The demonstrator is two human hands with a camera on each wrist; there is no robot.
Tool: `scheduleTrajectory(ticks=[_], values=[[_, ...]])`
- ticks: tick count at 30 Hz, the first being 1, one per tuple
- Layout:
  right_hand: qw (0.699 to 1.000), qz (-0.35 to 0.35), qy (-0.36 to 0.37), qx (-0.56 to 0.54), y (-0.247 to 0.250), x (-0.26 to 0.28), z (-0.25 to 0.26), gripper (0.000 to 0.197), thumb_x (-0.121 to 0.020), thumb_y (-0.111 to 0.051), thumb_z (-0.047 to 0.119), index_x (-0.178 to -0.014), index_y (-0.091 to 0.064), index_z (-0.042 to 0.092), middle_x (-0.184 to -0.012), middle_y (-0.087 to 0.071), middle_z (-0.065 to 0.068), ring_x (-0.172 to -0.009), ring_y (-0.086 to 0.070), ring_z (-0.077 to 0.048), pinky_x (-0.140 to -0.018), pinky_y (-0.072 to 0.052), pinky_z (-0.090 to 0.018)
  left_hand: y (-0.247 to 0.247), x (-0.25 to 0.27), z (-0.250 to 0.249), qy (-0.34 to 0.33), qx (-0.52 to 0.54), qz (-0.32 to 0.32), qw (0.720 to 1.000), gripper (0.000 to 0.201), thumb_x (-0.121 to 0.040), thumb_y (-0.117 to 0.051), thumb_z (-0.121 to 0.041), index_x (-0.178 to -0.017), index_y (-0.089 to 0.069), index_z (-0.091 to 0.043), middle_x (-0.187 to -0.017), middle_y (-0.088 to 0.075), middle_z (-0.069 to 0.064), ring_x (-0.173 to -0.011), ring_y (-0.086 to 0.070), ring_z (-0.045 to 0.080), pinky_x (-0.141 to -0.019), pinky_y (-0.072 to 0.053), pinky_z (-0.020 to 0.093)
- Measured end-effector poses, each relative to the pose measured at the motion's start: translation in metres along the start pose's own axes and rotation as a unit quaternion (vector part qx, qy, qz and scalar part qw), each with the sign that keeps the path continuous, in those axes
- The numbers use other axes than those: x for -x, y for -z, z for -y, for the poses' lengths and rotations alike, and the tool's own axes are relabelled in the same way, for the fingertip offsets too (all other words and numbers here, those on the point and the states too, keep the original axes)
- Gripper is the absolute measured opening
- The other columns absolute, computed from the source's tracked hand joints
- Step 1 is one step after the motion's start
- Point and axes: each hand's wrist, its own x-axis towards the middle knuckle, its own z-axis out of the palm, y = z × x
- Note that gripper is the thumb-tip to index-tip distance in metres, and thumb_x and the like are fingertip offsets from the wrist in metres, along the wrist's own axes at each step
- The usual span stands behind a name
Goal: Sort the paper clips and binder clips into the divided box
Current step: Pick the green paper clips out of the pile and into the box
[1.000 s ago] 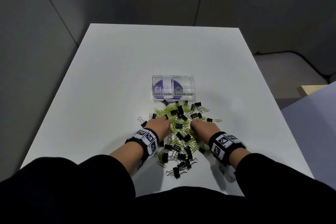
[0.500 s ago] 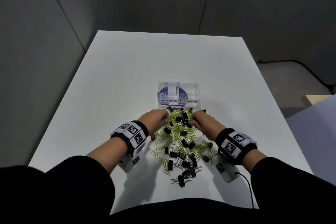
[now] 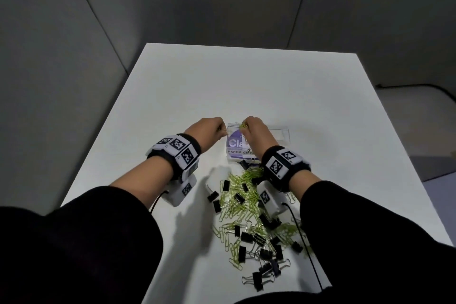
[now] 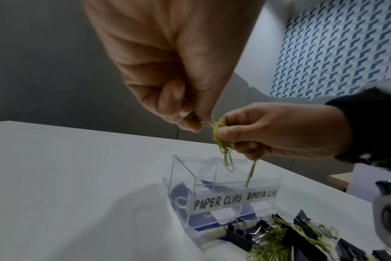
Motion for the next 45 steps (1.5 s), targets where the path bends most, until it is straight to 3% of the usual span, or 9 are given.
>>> scheduleTrajectory(ticks=[8,16,22,30,33,38,40,42,45], values=[[0.996,0.049,0.036,0.067,-0.015,-0.014,-0.015,0.035,-0.095,-0.044,0.012,-0.13,-0.047,0.008,-0.131,-0.05,-0.013,-0.118,-0.051,-0.028,-0.097,-0.04,-0.036,-0.009,-0.022,0.001,0.017,0.005,-0.035,0.999,0.02,-0.096,-0.047,-0.02,-0.103,-0.058,-0.005,-0.104,-0.065,0.013,-0.095,-0.059,0.03,-0.082,-0.046,0.037],[0.995,-0.014,0.041,0.089,0.023,0.013,-0.03,0.029,-0.095,-0.04,0.009,-0.119,-0.056,0.004,-0.118,-0.059,-0.015,-0.107,-0.056,-0.029,-0.089,-0.042,-0.034,-0.028,-0.047,-0.026,-0.04,-0.026,0.003,0.999,0.019,-0.095,-0.047,-0.019,-0.106,-0.059,-0.007,-0.107,-0.066,0.013,-0.095,-0.061,0.029,-0.082,-0.048,0.036],[0.977,0.106,0.06,0.178,0.046,0.05,-0.052,0.023,-0.094,-0.048,0.012,-0.111,-0.061,0.005,-0.111,-0.065,-0.012,-0.099,-0.061,-0.026,-0.08,-0.043,-0.026,-0.04,-0.047,-0.032,-0.073,-0.141,0.02,0.987,0.028,-0.097,-0.043,-0.03,-0.114,-0.062,-0.02,-0.12,-0.062,0.002,-0.107,-0.059,0.023,-0.084,-0.047,0.034],[0.952,0.119,0.07,0.275,0.005,0.092,-0.103,0.039,-0.092,-0.053,0.02,-0.13,-0.05,0.012,-0.132,-0.053,-0.008,-0.117,-0.05,-0.026,-0.097,-0.043,-0.035,-0.054,-0.029,-0.018,-0.122,-0.227,0.055,0.965,0.031,-0.092,-0.053,-0.031,-0.12,-0.057,-0.02,-0.121,-0.06,0.002,-0.109,-0.058,0.022,-0.083,-0.045,0.031],[0.937,0.074,0.12,0.32,-0.01,0.099,-0.113,0.036,-0.08,-0.067,0.011,-0.115,-0.061,0.006,-0.116,-0.064,-0.013,-0.101,-0.059,-0.034,-0.083,-0.051,-0.039,-0.057,-0.027,-0.019,-0.115,-0.194,0.032,0.974,0.024,-0.094,-0.05,-0.022,-0.113,-0.062,-0.016,-0.117,-0.063,0.004,-0.105,-0.059,0.023,-0.085,-0.048,0.034],[0.919,0.04,0.166,0.354,-0.012,0.102,-0.121,0.026,-0.06,-0.082,0.011,-0.082,-0.068,0.009,-0.083,-0.069,-0.009,-0.071,-0.063,-0.028,-0.057,-0.055,-0.035,-0.047,-0.024,-0.018,-0.108,-0.138,0.001,0.985,0.021,-0.094,-0.05,-0.022,-0.105,-0.067,-0.016,-0.111,-0.066,0.001,-0.101,-0.06,0.021,-0.077,-0.045,0.03],[0.919,0.049,0.178,0.347,-0.006,0.103,-0.121,0.028,-0.065,-0.079,0.011,-0.089,-0.067,0.008,-0.09,-0.069,-0.012,-0.077,-0.063,-0.03,-0.062,-0.057,-0.039,-0.04,-0.025,-0.02,-0.099,-0.079,-0.026,0.992,0.02,-0.094,-0.051,-0.021,-0.103,-0.067,-0.014,-0.11,-0.066,0.003,-0.099,-0.06,0.021,-0.076,-0.043,0.028],[0.925,0.065,0.175,0.331,0.002,0.104,-0.119,0.035,-0.077,-0.07,0.013,-0.111,-0.061,0.006,-0.111,-0.064,-0.015,-0.099,-0.061,-0.033,-0.082,-0.054,-0.041,-0.031,-0.028,-0.024,-0.093,-0.025,-0.063,0.993,0.021,-0.093,-0.05,-0.018,-0.103,-0.067,-0.011,-0.109,-0.066,0.006,-0.098,-0.06,0.023,-0.078,-0.043,0.028],[0.923,0.119,0.141,0.338,0.01,0.1,-0.114,0.061,-0.086,-0.06,0.03,-0.139,-0.036,0.01,-0.142,-0.043,-0.01,-0.128,-0.042,-0.027,-0.108,-0.036,-0.037,-0.02,-0.034,-0.027,-0.089,-0.004,-0.103,0.991,0.022,-0.093,-0.049,-0.016,-0.104,-0.066,-0.008,-0.11,-0.065,0.009,-0.101,-0.059,0.025,-0.085,-0.045,0.032]])
